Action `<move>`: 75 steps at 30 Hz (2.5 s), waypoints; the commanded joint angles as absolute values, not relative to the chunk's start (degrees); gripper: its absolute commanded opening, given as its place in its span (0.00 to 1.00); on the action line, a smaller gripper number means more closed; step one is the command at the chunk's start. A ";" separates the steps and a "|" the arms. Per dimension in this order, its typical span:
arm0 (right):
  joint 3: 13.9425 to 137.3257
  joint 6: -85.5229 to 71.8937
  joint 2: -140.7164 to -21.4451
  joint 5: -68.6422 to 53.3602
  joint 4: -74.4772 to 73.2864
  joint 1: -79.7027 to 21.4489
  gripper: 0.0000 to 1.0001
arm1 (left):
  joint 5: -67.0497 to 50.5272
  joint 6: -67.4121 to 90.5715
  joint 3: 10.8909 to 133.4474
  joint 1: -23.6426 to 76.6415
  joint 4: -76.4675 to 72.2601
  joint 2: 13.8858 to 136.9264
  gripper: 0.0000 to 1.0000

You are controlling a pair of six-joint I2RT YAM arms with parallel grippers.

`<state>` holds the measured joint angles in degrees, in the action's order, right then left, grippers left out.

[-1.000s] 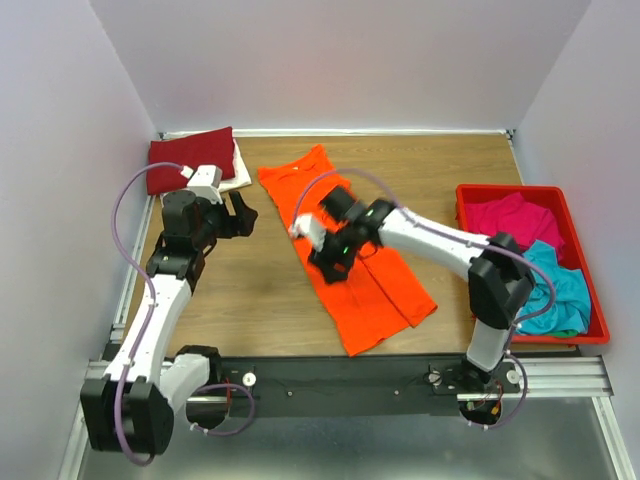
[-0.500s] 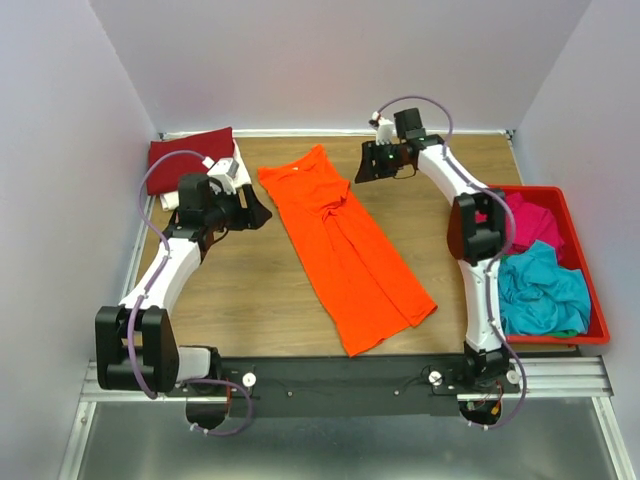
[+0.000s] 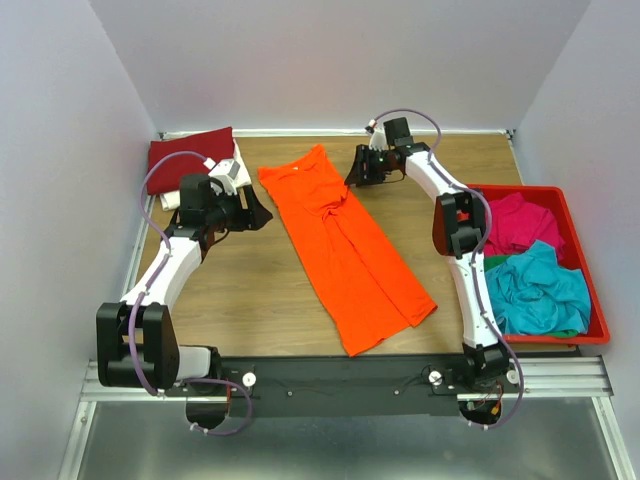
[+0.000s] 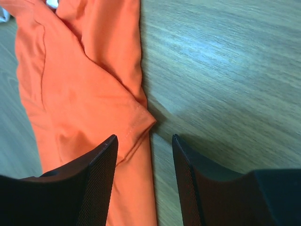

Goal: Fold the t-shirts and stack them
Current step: Fold the tshirt

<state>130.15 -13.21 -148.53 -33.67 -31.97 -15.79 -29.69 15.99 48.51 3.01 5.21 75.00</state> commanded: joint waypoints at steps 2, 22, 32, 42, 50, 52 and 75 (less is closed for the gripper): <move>131.13 -17.05 -152.40 -36.12 -30.41 -15.64 0.56 | -31.90 16.61 47.64 2.81 4.04 73.30 0.76; 133.77 -19.17 -154.78 -36.22 -28.48 -15.73 0.09 | -31.38 17.76 45.97 2.81 4.48 71.02 0.76; 136.58 -16.26 -150.21 -32.26 -28.21 -15.56 0.01 | -30.94 17.05 46.50 2.81 5.62 70.84 0.76; 136.32 -15.82 -151.26 -32.35 -28.12 -15.56 0.14 | -31.02 16.96 46.32 2.81 5.71 70.58 0.76; 137.20 -15.56 -153.02 -31.91 -28.12 -15.64 0.21 | -31.20 17.05 46.76 2.81 5.89 70.75 0.76; 137.37 -15.29 -153.02 -31.73 -28.12 -15.56 0.14 | -31.20 16.96 46.85 2.81 6.06 70.84 0.76; 136.15 -13.62 -146.78 -33.40 -27.51 -17.93 0.01 | -31.20 16.52 46.49 2.81 5.89 70.66 0.76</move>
<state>136.53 -14.85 -150.41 -32.84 -27.33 -16.27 -30.48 17.34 46.46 3.01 5.72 72.10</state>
